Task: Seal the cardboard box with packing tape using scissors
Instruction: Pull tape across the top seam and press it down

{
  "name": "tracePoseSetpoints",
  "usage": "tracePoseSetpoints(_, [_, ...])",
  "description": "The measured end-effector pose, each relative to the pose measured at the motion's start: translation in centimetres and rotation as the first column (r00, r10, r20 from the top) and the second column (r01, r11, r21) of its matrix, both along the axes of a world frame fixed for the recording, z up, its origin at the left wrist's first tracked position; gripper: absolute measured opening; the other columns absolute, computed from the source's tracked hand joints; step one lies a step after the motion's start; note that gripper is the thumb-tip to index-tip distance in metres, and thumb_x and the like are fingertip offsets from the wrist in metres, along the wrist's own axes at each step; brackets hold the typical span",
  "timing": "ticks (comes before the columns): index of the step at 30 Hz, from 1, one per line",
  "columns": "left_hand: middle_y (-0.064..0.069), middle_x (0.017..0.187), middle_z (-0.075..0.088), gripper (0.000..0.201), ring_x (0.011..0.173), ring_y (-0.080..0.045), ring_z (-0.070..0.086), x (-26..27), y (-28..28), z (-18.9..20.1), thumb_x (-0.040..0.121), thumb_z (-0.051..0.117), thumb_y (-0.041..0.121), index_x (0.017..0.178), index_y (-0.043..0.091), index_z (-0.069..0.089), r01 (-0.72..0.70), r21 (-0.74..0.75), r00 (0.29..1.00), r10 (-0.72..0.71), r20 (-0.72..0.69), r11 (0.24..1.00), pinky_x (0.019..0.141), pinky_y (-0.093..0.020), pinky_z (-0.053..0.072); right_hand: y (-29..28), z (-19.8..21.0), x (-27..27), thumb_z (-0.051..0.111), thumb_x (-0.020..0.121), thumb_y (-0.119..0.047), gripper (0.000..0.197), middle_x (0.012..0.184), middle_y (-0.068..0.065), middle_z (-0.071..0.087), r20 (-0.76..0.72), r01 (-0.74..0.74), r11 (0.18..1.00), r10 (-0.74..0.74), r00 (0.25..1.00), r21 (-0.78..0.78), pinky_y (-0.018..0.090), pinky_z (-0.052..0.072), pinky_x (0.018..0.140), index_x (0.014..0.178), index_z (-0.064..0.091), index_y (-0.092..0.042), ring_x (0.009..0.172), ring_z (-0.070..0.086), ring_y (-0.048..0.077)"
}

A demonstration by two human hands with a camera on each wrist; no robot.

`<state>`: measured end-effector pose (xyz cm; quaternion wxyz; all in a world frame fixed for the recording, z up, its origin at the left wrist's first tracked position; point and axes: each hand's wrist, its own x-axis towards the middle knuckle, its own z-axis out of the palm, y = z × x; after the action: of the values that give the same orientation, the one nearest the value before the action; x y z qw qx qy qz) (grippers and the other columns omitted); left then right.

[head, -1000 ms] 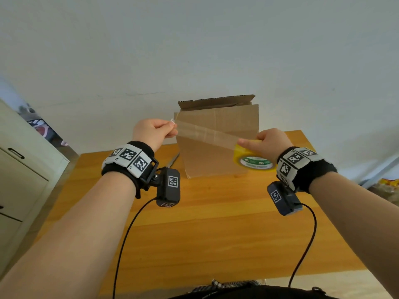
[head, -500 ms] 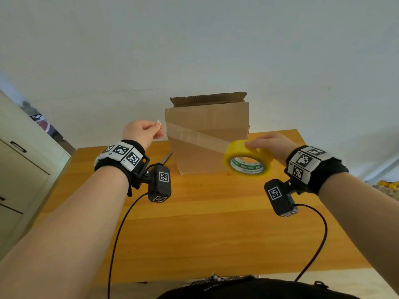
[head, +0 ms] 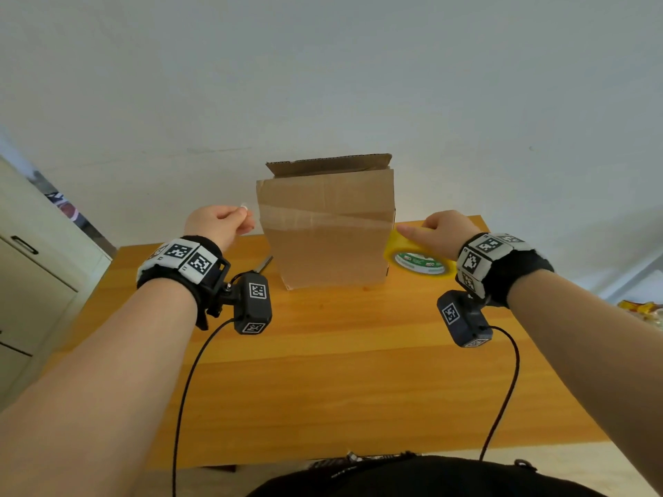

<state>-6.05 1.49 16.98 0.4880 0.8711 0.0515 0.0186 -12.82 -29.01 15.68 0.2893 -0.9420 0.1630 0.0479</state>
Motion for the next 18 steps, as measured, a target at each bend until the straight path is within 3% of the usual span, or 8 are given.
tracePoseSetpoints(2, [0.002, 0.096, 0.070, 0.017, 0.093, -0.011, 0.066, -0.1, 0.3, 0.0, 0.095, 0.051, 0.028, 0.092, 0.023, 0.067, 0.001, -0.005, 1.000, -0.001, -0.007, 1.000, 0.083, -0.028, 0.050, -0.1, 0.0, -0.1, 0.052, 0.081, -0.060, 0.057, 0.063, 0.012, 0.047, -0.008, -0.005, 0.999, 0.006, 1.000, 0.050, 0.028, 0.037, 0.054, 0.067, 0.053, -0.005, 0.064, 0.050, 0.024])
tracePoseSetpoints(4, [0.003, 0.095, 0.071, 0.017, 0.093, -0.012, 0.066, -0.3, 0.5, 0.0, 0.093, 0.053, 0.028, 0.084, 0.025, 0.066, -0.003, -0.026, 1.000, 0.003, -0.023, 1.000, 0.085, -0.030, 0.050, -0.2, 0.1, -0.1, 0.059, 0.082, -0.052, 0.056, 0.089, 0.025, 0.063, 0.016, 0.006, 0.993, -0.008, 1.000, 0.120, 0.038, 0.049, 0.074, 0.089, 0.065, 0.003, 0.088, 0.060, 0.035])
tracePoseSetpoints(5, [0.004, 0.093, 0.071, 0.017, 0.094, -0.012, 0.066, -0.3, 0.5, -0.1, 0.092, 0.054, 0.029, 0.080, 0.027, 0.066, -0.005, -0.035, 0.999, 0.004, -0.033, 0.999, 0.087, -0.031, 0.050, -0.2, 0.2, -0.2, 0.062, 0.082, -0.046, 0.055, 0.104, 0.026, 0.064, 0.025, 0.025, 0.990, -0.029, 0.999, 0.140, 0.042, 0.048, 0.084, 0.100, 0.065, 0.005, 0.099, 0.059, 0.037])
tracePoseSetpoints(7, [0.006, 0.091, 0.071, 0.016, 0.094, -0.012, 0.066, -0.4, 0.8, -0.2, 0.089, 0.059, 0.032, 0.075, 0.028, 0.066, -0.005, -0.042, 0.999, 0.003, -0.048, 0.999, 0.090, -0.035, 0.050, -0.1, 0.3, -0.3, 0.066, 0.081, -0.036, 0.050, 0.114, 0.027, 0.061, 0.017, 0.054, 0.988, -0.057, 0.998, 0.143, 0.046, 0.047, 0.091, 0.105, 0.063, 0.008, 0.106, 0.057, 0.039])
tracePoseSetpoints(10, [0.005, 0.091, 0.072, 0.015, 0.094, -0.012, 0.066, -0.4, 1.1, -0.4, 0.087, 0.061, 0.035, 0.074, 0.029, 0.067, 0.018, -0.044, 0.998, -0.020, -0.053, 0.999, 0.093, -0.037, 0.050, 0.1, 0.6, -0.1, 0.065, 0.081, -0.025, 0.037, 0.111, 0.026, 0.063, 0.012, 0.080, 0.990, -0.081, 0.997, 0.115, 0.045, 0.049, 0.085, 0.102, 0.066, 0.005, 0.102, 0.058, 0.038])
tracePoseSetpoints(13, [0.006, 0.090, 0.072, 0.017, 0.094, -0.013, 0.066, -0.2, 1.4, -0.5, 0.087, 0.060, 0.037, 0.074, 0.030, 0.068, 0.035, -0.038, 0.998, -0.037, -0.051, 0.999, 0.094, -0.039, 0.049, 0.2, 0.8, 0.2, 0.063, 0.081, -0.023, 0.029, 0.105, 0.015, 0.065, 0.017, 0.101, 0.989, -0.103, 0.994, 0.112, 0.033, 0.046, 0.072, 0.101, 0.067, -0.003, 0.088, 0.056, 0.026])
tracePoseSetpoints(18, [0.010, 0.086, 0.072, 0.020, 0.092, -0.011, 0.066, 0.6, 2.1, -0.8, 0.089, 0.057, 0.039, 0.072, 0.032, 0.067, 0.025, -0.017, 1.000, -0.025, -0.019, 1.000, 0.096, -0.040, 0.048, 0.9, 0.8, 0.6, 0.065, 0.080, -0.035, 0.040, 0.097, 0.018, 0.068, 0.061, 0.100, 0.995, -0.098, 0.993, -0.019, 0.036, 0.050, 0.072, 0.095, 0.068, 0.002, 0.088, 0.062, 0.031])
